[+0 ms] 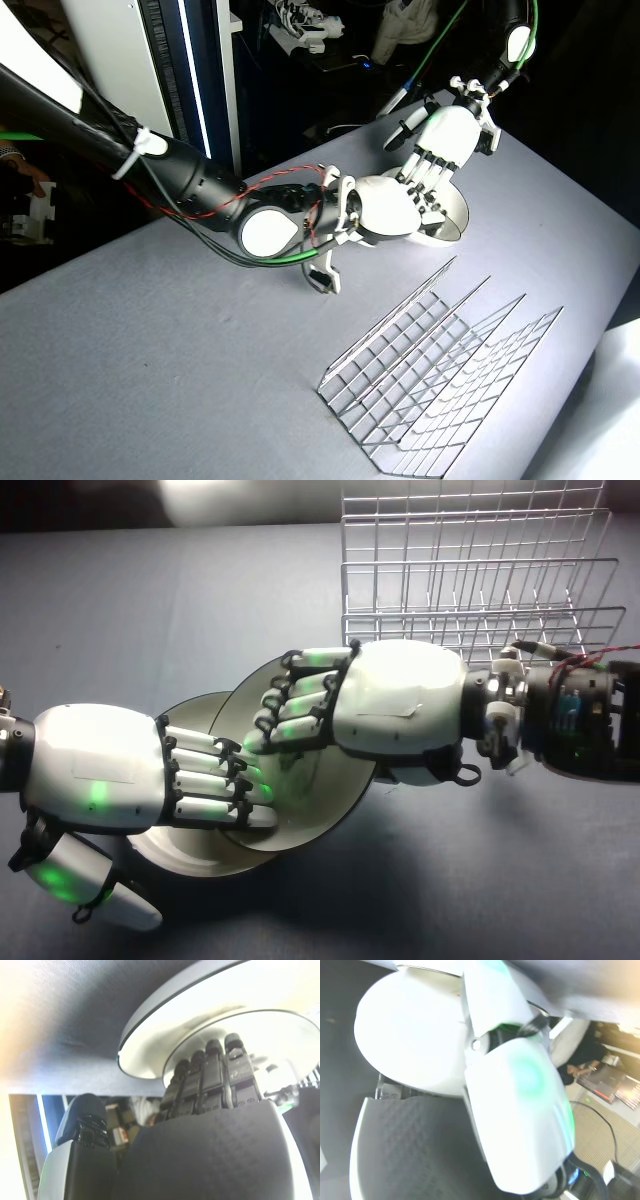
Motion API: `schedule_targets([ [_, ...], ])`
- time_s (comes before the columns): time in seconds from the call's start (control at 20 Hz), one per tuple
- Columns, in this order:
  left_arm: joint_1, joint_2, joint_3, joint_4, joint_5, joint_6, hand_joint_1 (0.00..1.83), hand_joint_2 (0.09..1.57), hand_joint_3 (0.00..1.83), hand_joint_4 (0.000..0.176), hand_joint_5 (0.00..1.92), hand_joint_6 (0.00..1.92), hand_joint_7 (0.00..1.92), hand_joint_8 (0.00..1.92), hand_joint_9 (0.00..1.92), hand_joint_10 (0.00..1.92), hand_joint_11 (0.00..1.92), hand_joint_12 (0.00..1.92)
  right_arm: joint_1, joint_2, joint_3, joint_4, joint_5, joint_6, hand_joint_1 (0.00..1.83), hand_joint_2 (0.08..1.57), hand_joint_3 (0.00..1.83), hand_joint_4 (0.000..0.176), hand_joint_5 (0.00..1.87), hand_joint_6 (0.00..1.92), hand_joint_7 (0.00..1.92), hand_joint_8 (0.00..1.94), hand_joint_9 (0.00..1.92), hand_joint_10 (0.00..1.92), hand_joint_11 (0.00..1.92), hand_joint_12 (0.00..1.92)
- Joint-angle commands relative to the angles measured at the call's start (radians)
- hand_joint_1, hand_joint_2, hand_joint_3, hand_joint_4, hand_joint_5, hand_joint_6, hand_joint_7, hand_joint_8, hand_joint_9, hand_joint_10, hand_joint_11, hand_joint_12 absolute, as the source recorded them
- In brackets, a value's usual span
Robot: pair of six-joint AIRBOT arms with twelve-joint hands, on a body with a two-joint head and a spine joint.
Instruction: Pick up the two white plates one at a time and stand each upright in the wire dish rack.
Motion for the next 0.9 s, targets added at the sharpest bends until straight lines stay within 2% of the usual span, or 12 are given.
schedule_targets([
  [0.0,0.008,-0.012,-0.003,0.009,-0.026,-0.002,0.00,1.26,0.01,0.000,0.00,0.00,0.00,0.00,0.00,0.00,0.00,0.00,0.009,-0.005,-0.001,0.020,0.094,0.000,1.43,1.10,0.00,0.000,0.45,0.04,0.47,0.03,0.41,0.05,0.01,1.29],
  [0.05,0.008,-0.012,-0.002,0.008,-0.026,-0.002,0.00,1.25,0.00,0.000,0.00,0.00,0.01,0.00,0.01,0.00,0.00,0.00,0.010,-0.006,0.000,0.020,0.094,0.000,1.43,1.09,0.00,0.000,0.47,0.04,0.50,0.03,0.44,0.06,0.02,1.30],
  [0.15,0.009,-0.012,-0.002,0.004,-0.026,-0.004,0.00,1.24,0.00,0.000,0.00,0.00,0.02,0.01,0.02,0.01,0.02,0.01,0.012,-0.006,0.001,0.020,0.094,-0.001,1.50,1.09,0.00,0.000,0.59,0.04,0.66,0.02,0.60,0.09,0.15,1.32],
  [0.25,0.011,-0.011,-0.002,0.001,-0.026,-0.004,0.00,1.24,0.00,0.000,0.00,0.00,0.02,0.01,0.02,0.01,0.02,0.01,0.012,-0.005,0.003,0.020,0.094,-0.001,1.50,1.09,0.00,0.000,0.59,0.04,0.66,0.02,0.60,0.09,0.15,1.32],
  [0.3,0.013,-0.011,-0.002,0.000,-0.026,-0.004,0.00,1.25,0.00,0.000,0.00,0.00,0.01,0.00,0.01,0.00,0.01,0.00,0.012,-0.004,0.005,0.020,0.094,-0.001,1.47,1.10,0.00,0.000,0.70,0.07,0.74,0.04,0.68,0.11,0.24,1.28],
  [0.35,0.014,-0.010,-0.001,-0.001,-0.026,-0.004,0.00,1.25,0.00,0.000,0.03,0.01,0.04,0.01,0.05,0.02,0.05,0.02,0.012,-0.003,0.005,0.020,0.094,-0.002,1.49,1.22,0.00,0.000,0.61,1.20,0.88,0.07,0.81,0.16,0.50,1.49],
  [0.4,0.014,-0.009,-0.001,-0.002,-0.026,-0.004,0.00,1.25,0.00,0.000,0.02,0.01,0.03,0.01,0.04,0.01,0.04,0.02,0.012,-0.002,0.006,0.020,0.094,-0.002,1.48,1.19,0.03,0.000,0.70,1.31,0.81,0.91,0.70,1.13,0.67,1.66],
  [0.45,0.014,-0.009,-0.001,-0.003,-0.026,-0.004,0.00,1.25,0.00,0.000,0.04,0.01,0.06,0.02,0.07,0.02,0.06,0.04,0.012,-0.001,0.006,0.020,0.094,-0.002,1.47,1.22,0.00,0.000,0.66,1.41,0.74,1.20,0.63,1.42,0.67,1.76],
  [0.5,0.014,-0.008,-0.001,-0.004,-0.028,-0.004,0.00,1.25,0.00,0.000,0.04,0.01,0.05,0.01,0.06,0.01,0.05,0.04,0.012,0.000,0.006,0.020,0.095,-0.002,1.47,1.21,0.00,0.000,0.68,1.37,0.77,1.17,0.66,1.39,0.68,1.75],
  [0.55,0.014,-0.007,0.000,-0.006,-0.029,-0.004,0.00,1.26,0.00,0.000,0.01,0.00,0.02,0.00,0.03,0.00,0.02,0.03,0.012,0.001,0.006,0.020,0.096,-0.002,1.48,1.15,0.00,0.000,0.82,1.16,0.91,1.00,0.80,1.20,0.76,1.63],
  [0.6,0.014,-0.007,0.000,-0.006,-0.030,-0.004,0.00,1.26,0.00,0.000,0.00,0.00,0.02,0.00,0.02,0.00,0.01,0.03,0.012,0.002,0.006,0.020,0.097,-0.002,1.49,1.13,0.00,0.000,0.87,1.09,0.94,0.94,0.86,1.14,0.77,1.61],
  [0.85,-0.005,0.007,0.001,-0.006,-0.039,-0.004,0.00,1.25,0.00,0.000,0.00,0.00,0.01,0.00,0.02,0.00,0.02,0.04,0.012,0.014,0.006,0.020,0.115,-0.003,1.49,1.12,0.00,0.000,0.92,1.02,0.90,0.96,0.91,1.10,0.79,1.60],
])
